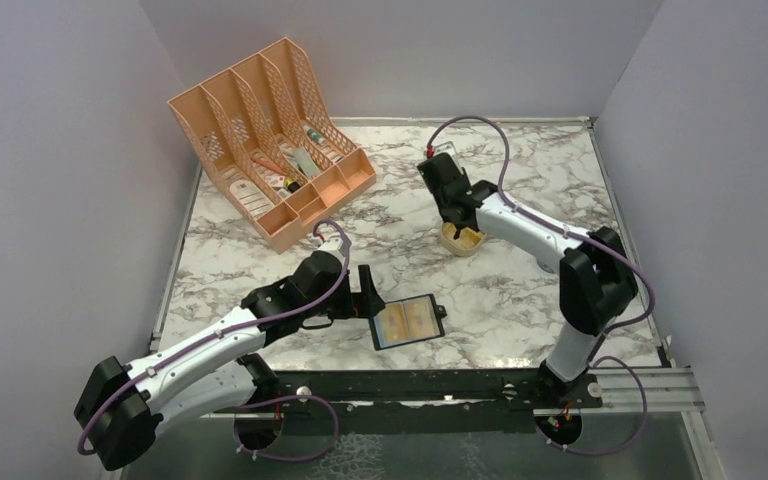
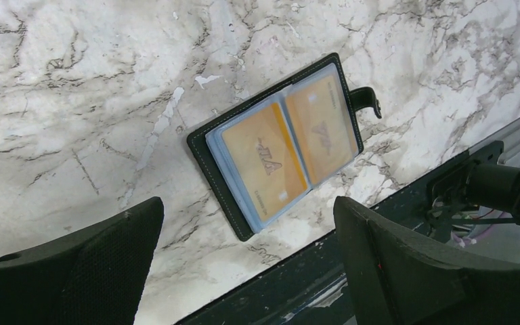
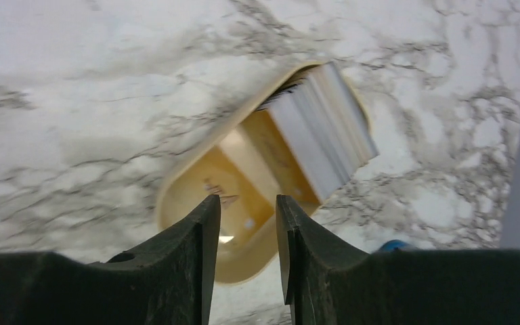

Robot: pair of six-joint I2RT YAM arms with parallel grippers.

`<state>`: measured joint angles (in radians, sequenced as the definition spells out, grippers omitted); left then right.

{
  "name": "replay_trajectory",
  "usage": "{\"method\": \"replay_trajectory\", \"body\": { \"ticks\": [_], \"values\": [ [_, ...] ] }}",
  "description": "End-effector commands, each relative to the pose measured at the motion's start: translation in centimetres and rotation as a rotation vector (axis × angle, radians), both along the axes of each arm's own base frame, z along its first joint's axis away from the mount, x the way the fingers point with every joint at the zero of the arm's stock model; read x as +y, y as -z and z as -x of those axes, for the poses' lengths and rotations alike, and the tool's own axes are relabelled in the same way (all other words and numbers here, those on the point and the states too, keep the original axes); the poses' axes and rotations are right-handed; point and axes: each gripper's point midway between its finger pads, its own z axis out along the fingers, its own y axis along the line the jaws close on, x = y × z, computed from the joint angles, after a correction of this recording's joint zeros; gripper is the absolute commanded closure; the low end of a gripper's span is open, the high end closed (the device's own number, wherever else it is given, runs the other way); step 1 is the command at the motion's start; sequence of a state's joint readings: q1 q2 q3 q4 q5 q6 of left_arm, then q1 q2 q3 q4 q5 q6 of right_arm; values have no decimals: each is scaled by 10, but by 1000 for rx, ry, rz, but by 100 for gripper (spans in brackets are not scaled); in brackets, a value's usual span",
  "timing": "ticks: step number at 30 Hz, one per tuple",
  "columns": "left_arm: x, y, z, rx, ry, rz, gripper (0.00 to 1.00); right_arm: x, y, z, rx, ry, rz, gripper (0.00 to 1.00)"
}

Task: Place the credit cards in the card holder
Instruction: Pick up the credit card from the storage box.

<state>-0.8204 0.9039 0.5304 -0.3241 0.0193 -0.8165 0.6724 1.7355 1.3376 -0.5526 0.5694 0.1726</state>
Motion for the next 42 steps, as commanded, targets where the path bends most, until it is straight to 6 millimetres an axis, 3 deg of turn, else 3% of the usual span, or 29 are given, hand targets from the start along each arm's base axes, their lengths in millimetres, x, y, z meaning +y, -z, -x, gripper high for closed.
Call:
{"method": "replay_trajectory", "body": {
  "ticks": [1,5,15,42],
  "values": [
    [7,-1,-1,-22,5,-43,1,-50,-2,-24,-5,82,213,63],
    [8,2,0,-18,3,-49,1,-71,14,-34,34,114,274,62],
    [9,8,-1,-11,7,-68,1,-77,36,-42,62,106,327,57],
    [5,12,3,10,3,-27,2,-86,53,-42,83,97,399,55]
  ]
}}
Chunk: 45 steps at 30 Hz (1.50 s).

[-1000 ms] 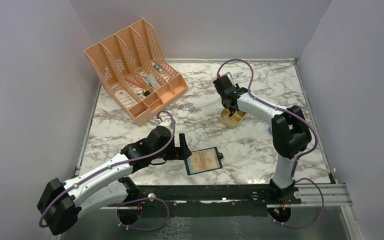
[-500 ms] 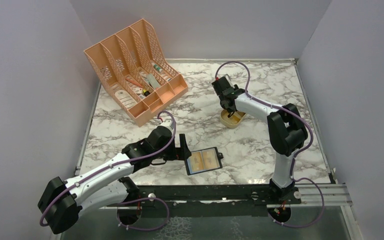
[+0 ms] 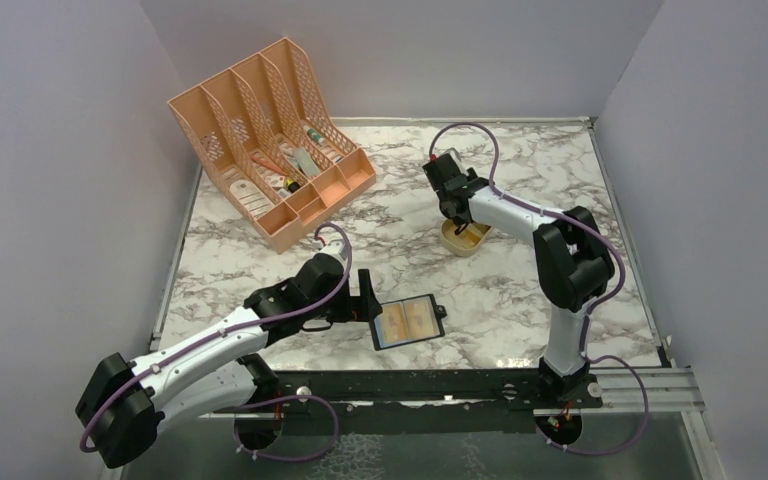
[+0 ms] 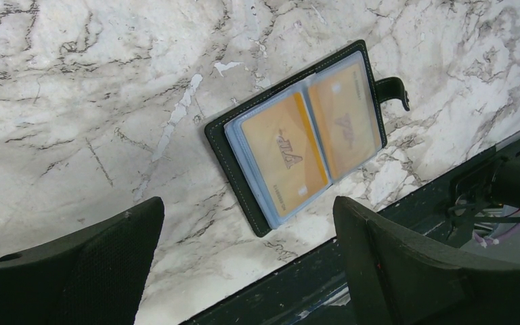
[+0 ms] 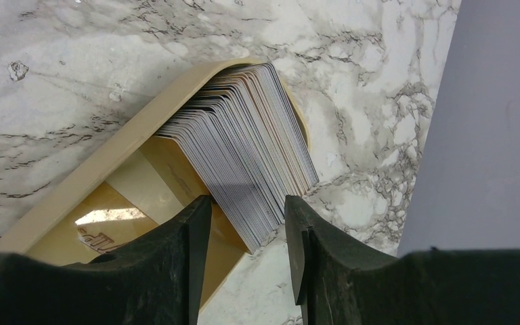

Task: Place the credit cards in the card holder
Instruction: Pick up the credit card from the storage box.

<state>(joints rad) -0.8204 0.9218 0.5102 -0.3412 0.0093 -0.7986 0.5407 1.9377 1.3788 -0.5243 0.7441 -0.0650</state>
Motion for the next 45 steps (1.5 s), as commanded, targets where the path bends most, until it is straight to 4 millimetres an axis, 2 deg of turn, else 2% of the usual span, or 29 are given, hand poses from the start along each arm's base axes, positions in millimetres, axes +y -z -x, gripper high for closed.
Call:
{"method": "replay_trajectory", "body": {
  "ticks": [1,11,23,30,45],
  "values": [
    [-2,-3,-1,-12,-3,27,2,-7,9,-3,-3,21,36,55],
    [-2,-2,0,-11,-3,27,2,-10,14,-3,7,29,57,58],
    [-3,-1,0,-8,0,32,3,-15,-5,-5,-44,62,71,70],
    [-4,-1,1,-4,0,37,3,-14,-16,-6,-66,63,55,74],
    [-9,-4,2,-4,17,64,3,-8,-26,2,-32,63,-5,87]
  ]
}}
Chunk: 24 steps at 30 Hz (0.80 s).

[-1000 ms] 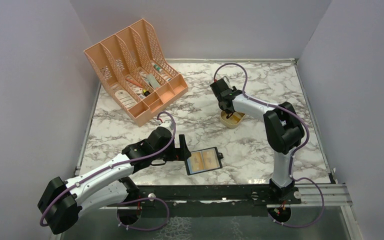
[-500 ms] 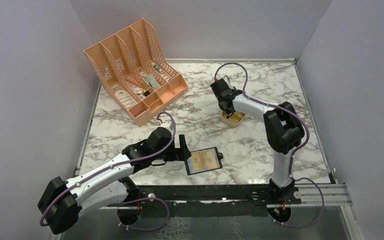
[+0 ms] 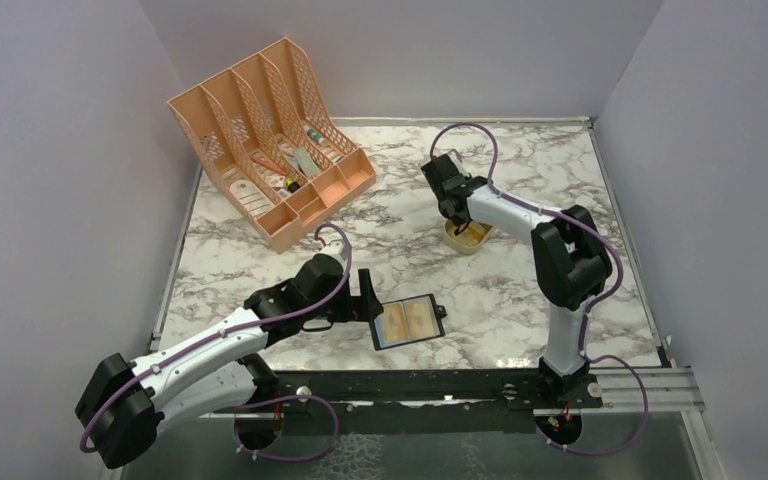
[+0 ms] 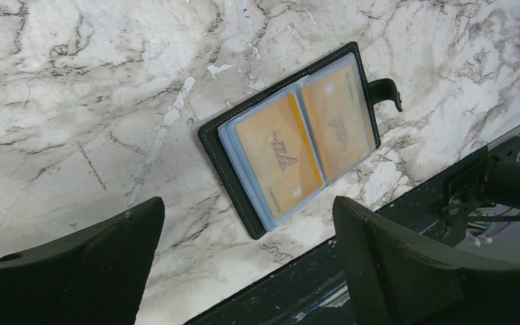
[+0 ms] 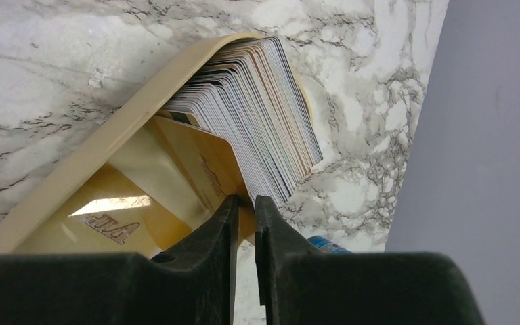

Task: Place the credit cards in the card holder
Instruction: Pick up the credit card from the storage box.

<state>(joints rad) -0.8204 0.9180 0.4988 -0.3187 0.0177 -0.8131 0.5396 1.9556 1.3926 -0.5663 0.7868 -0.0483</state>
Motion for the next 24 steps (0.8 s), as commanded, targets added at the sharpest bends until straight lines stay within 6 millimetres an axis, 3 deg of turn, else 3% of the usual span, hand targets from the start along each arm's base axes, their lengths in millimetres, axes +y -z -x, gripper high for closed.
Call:
{"method": "replay_trajectory", "body": {
  "ticks": [1,10,18,24],
  "values": [
    [-7,-4,2,-6,22,44,3,1,-28,0,-44,28,-57,89],
    [-15,-15,1,-5,34,82,5,18,-44,21,-10,-29,-204,99],
    [-25,-25,-1,18,25,124,9,45,-62,61,51,-80,-432,99],
    [-38,-46,-1,34,15,219,13,89,-95,100,76,-222,-780,99]
  ]
}}
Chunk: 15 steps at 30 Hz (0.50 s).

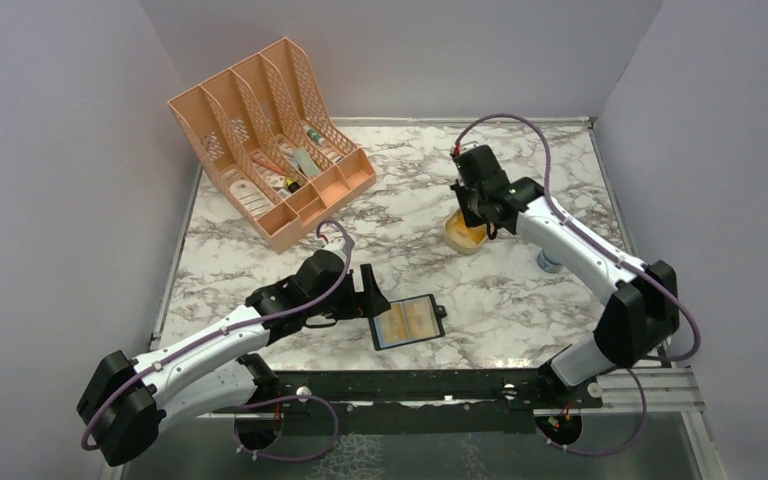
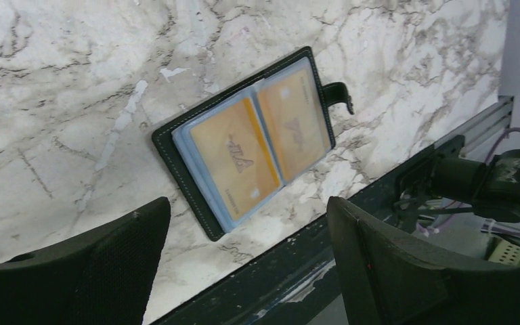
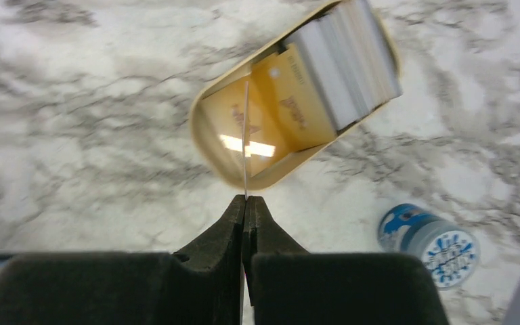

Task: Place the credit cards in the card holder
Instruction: Pick up the credit card from the storage box.

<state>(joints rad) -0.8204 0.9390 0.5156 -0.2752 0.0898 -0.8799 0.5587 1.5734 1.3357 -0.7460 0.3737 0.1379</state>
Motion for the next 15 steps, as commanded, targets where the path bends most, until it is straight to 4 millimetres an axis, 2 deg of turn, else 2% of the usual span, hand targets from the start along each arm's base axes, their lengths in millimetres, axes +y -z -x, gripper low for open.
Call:
{"method": "replay_trajectory", "body": {
  "ticks": [1,7,10,15],
  "values": [
    [-22,-39,-5,-13,-1,147,14,50,-25,44,45,-157,-348,99],
    [-34,-67,-5,-18,-26,305,21,92,-70,95,31,-335,-735,99],
    [-37,-79,-5,-23,-39,370,25,102,-87,119,22,-420,-871,99],
    [-44,-104,-4,-53,-33,521,37,118,-104,160,93,-558,-1084,99]
  ]
}}
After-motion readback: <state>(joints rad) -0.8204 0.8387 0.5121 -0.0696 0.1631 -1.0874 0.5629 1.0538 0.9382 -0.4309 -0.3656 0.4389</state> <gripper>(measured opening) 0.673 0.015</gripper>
